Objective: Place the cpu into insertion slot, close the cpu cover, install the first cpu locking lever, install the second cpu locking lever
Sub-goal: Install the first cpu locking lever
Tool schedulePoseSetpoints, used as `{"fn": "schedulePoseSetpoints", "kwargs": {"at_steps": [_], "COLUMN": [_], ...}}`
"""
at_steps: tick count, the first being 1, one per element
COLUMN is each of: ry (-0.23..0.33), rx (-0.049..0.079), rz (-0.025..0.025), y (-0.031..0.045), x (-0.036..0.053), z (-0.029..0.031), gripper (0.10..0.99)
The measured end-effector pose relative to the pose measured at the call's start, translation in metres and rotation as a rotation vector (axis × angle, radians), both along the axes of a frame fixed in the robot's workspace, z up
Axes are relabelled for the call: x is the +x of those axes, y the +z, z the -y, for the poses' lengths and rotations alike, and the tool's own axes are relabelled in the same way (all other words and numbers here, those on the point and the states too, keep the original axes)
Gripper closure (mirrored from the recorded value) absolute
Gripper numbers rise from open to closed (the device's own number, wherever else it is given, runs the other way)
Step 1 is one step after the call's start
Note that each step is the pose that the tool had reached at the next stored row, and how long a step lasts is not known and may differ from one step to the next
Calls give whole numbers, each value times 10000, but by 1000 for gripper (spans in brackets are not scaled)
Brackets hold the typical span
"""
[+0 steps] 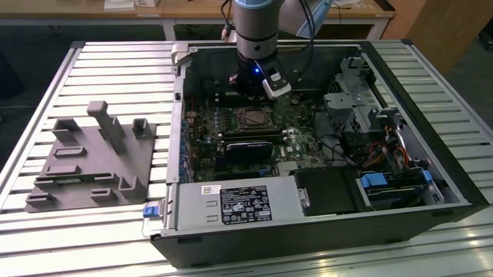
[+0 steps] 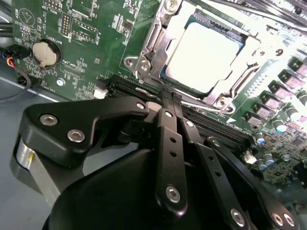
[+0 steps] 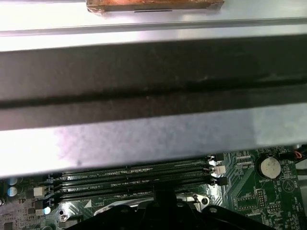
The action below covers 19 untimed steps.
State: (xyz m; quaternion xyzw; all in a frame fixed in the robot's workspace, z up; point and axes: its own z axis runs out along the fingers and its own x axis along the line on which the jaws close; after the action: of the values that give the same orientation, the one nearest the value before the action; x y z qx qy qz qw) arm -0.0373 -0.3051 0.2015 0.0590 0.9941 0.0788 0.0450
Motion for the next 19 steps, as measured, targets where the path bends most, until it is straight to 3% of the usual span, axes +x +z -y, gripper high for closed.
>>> {"fn": "schedulePoseSetpoints", "kwargs": {"at_steps": [4, 19], "ry": [-28, -44], "rx": [-37, -51], "rz": [40, 40], "y": [-23, -24], "x": [0, 0], "z": [0, -38], "gripper": [980, 980]}}
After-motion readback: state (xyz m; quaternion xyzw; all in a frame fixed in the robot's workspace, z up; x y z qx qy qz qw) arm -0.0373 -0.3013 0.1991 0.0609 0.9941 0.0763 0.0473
